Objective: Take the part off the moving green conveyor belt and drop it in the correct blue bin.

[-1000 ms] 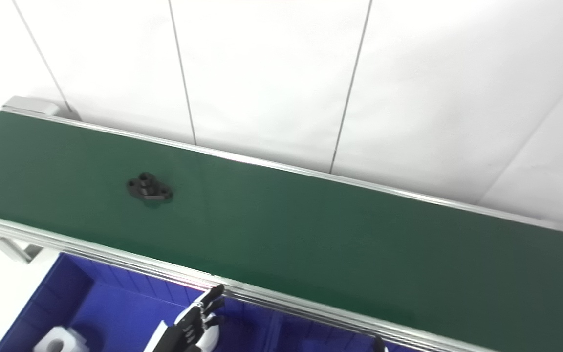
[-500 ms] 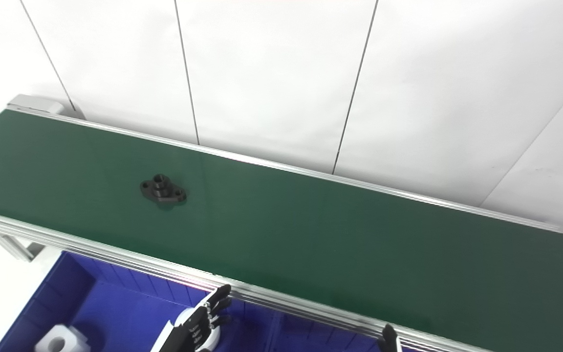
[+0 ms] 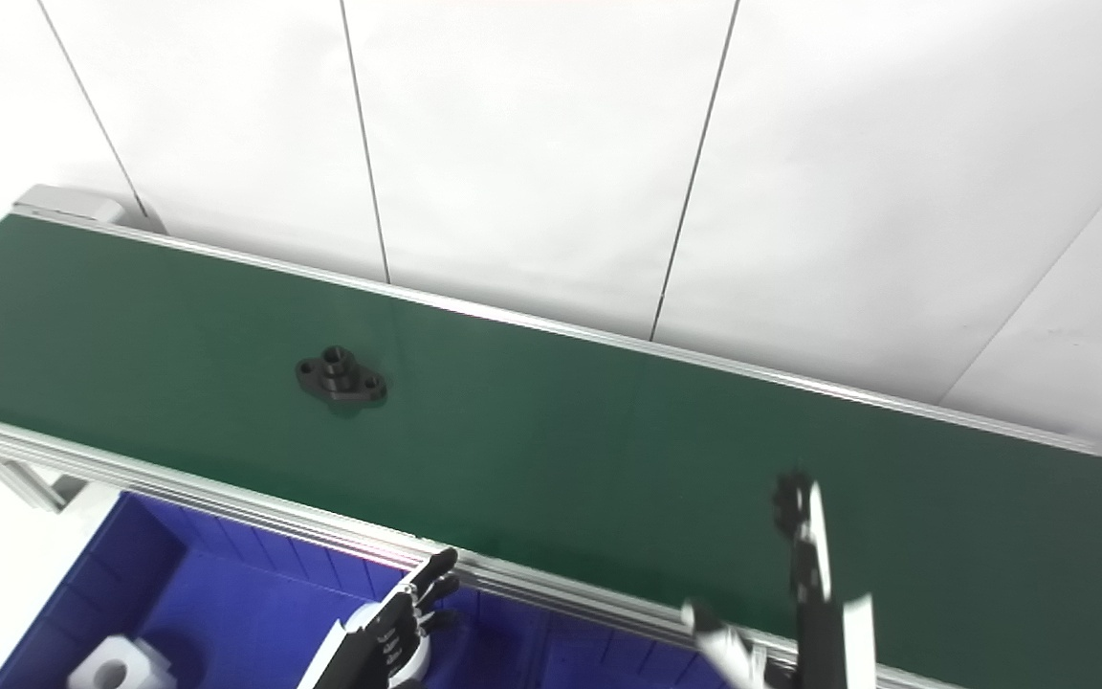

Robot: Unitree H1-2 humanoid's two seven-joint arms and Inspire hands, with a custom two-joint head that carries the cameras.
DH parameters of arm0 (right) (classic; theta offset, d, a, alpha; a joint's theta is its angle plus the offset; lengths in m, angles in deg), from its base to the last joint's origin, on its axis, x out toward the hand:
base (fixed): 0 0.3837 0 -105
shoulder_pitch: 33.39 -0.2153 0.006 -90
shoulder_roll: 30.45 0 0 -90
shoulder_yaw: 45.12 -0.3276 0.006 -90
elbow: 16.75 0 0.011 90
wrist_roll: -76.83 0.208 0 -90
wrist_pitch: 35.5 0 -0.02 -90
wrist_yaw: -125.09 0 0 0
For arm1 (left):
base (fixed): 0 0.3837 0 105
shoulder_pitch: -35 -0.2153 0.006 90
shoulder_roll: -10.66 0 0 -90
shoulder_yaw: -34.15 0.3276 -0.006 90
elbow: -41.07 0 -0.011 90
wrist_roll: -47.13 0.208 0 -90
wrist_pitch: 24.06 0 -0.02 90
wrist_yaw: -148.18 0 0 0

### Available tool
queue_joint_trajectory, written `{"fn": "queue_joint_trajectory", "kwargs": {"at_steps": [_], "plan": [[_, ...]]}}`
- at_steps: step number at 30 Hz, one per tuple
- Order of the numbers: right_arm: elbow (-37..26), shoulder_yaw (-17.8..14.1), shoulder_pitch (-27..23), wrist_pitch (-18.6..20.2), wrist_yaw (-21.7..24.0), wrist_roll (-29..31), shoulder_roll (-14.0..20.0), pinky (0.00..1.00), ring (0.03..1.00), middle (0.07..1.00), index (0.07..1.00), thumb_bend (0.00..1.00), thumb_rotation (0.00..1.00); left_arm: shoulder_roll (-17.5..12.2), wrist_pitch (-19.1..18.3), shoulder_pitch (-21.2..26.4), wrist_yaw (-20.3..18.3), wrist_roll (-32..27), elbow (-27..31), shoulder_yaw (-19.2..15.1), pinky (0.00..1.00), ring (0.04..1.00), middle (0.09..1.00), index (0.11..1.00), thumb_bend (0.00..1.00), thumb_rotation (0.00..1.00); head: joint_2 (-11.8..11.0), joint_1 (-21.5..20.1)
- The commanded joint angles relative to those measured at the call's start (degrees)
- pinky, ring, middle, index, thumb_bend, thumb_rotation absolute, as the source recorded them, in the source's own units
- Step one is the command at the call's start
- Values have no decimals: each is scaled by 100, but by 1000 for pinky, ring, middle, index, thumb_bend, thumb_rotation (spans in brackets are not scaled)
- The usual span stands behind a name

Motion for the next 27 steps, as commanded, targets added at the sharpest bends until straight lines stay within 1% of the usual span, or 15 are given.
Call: {"fn": "queue_joint_trajectory", "kwargs": {"at_steps": [1, 2, 5, 7, 8, 9, 11, 13, 16, 17, 20, 23, 24, 27], "plan": [[-321, -31, -314, 369, 124, -145, -19, 829, 894, 937, 982, 828, 722, 8, 242, 22, 39, -52, 77, 17, 862, 938, 967, 921, 970, 757, 4, 3], [-336, -33, -492, 544, 174, -227, -24, 811, 881, 926, 964, 840, 698, 4, 242, 30, 40, -59, 65, 7, 857, 934, 964, 919, 970, 753, 2, -46], [-309, 18, -1033, 1071, 410, -437, 17, 793, 867, 923, 954, 849, 677, -5, 245, 47, 57, -44, 29, -6, 849, 930, 960, 917, 970, 750, -28, -98], [-289, 51, -1248, 1317, 520, -531, 34, 795, 862, 925, 948, 856, 673, -14, 248, 58, 62, -31, -5, -3, 848, 931, 960, 918, 977, 753, -52, -123], [-255, 84, -1450, 1551, 608, -594, 7, 795, 862, 925, 948, 856, 673, -23, 249, 70, 67, -12, -28, 2, 848, 931, 960, 918, 977, 753, -75, -154], [-216, 115, -1629, 1786, 697, -642, -21, 776, 857, 898, 940, 863, 651, -24, 250, 84, 72, -1, -61, 11, 847, 931, 960, 920, 977, 755, -108, -186], [-121, 212, -1975, 2239, 843, -816, -85, 775, 858, 885, 938, 874, 635, -21, 252, 98, 80, 7, -88, 30, 848, 931, 960, 919, 983, 751, -115, -180], [-11, 319, -2216, 2519, 887, -994, -130, 761, 850, 875, 939, 873, 630, -13, 252, 99, 94, 3, -90, 45, 844, 929, 960, 919, 978, 745, -106, -170], [209, 492, -2606, 2919, 941, -1334, -166, 692, 806, 852, 937, 900, 644, -13, 253, 108, 147, 65, -99, 71, 819, 919, 954, 920, 985, 747, -118, -190], [326, 550, -2733, 3004, 942, -1424, -165, 690, 805, 852, 937, 902, 645, -16, 253, 122, 167, 87, -124, 90, 817, 918, 954, 920, 985, 748, -191, -199], [866, 720, -3168, 3077, 871, -1609, -169, 637, 793, 860, 924, 927, 649, -43, 255, 176, 198, 115, -214, 195, 824, 924, 960, 927, 957, 749, -252, -141], [1371, 929, -3526, 3087, 771, -1875, -158, 627, 791, 864, 919, 968, 640, -57, 255, 221, 249, 158, -267, 299, 809, 921, 962, 925, 963, 743, -244, -87], [1516, 1001, -3636, 3096, 759, -1959, -159, 629, 790, 866, 919, 985, 635, -59, 255, 228, 287, 186, -262, 337, 800, 917, 961, 921, 963, 736, -198, -51], [1983, 1291, -4040, 3236, 812, -2290, -192, 637, 784, 863, 922, 1000, 636, -106, 255, 228, 432, 347, -188, 459, 780, 909, 956, 912, 955, 737, -147, -61]]}}
